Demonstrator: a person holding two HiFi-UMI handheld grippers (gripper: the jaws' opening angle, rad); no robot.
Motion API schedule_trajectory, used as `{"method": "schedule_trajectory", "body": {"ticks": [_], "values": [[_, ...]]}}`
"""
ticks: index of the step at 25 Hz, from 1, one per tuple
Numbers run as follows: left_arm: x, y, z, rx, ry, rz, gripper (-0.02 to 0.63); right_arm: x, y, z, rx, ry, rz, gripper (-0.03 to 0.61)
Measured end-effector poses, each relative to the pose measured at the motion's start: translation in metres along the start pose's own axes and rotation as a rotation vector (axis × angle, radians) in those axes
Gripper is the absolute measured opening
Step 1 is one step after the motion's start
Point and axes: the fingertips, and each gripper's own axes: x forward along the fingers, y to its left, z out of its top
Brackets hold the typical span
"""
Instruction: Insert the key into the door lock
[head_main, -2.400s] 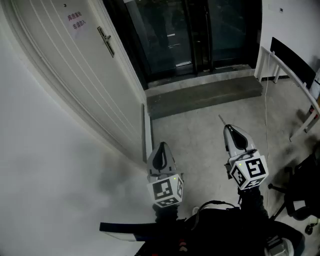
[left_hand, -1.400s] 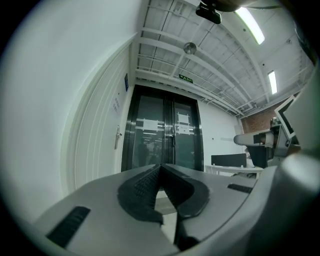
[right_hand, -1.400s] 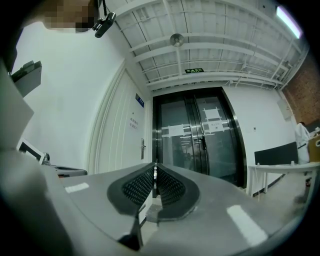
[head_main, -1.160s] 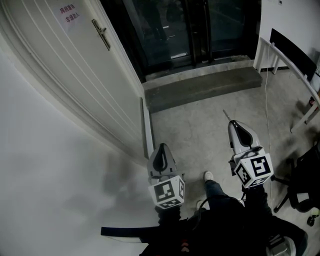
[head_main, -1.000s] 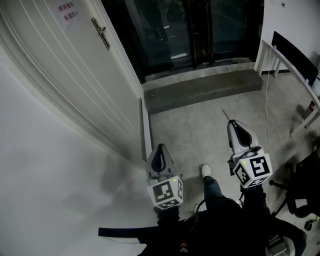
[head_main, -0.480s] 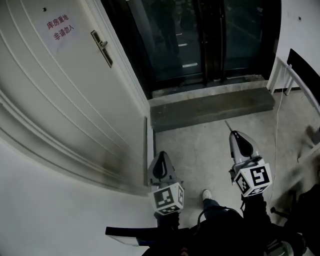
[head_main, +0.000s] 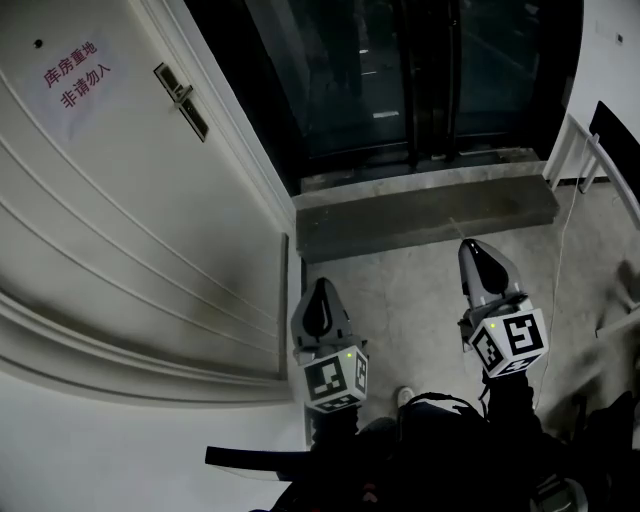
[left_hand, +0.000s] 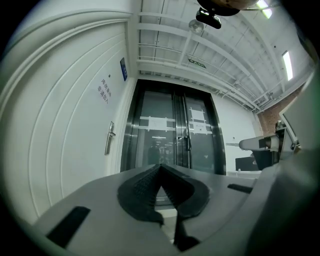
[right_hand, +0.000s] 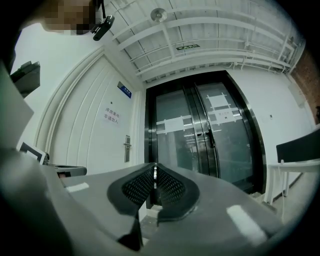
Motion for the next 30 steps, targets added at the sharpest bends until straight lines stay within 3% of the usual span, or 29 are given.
{"method": "schedule_trajectory", "body": {"ticks": [16, 30], "values": [[0.134, 0.014, -0.017, 0.023, -0.018, -0.003, 0.002, 0.113, -0.047, -0.027, 0.011, -0.009, -0.015, 0.012], [0.308, 0.078, -0.011, 0.023, -0.034, -0.058, 0.002, 0.291, -0.054, -0.034, -0.008, -0.022, -0.031, 0.012]]}}
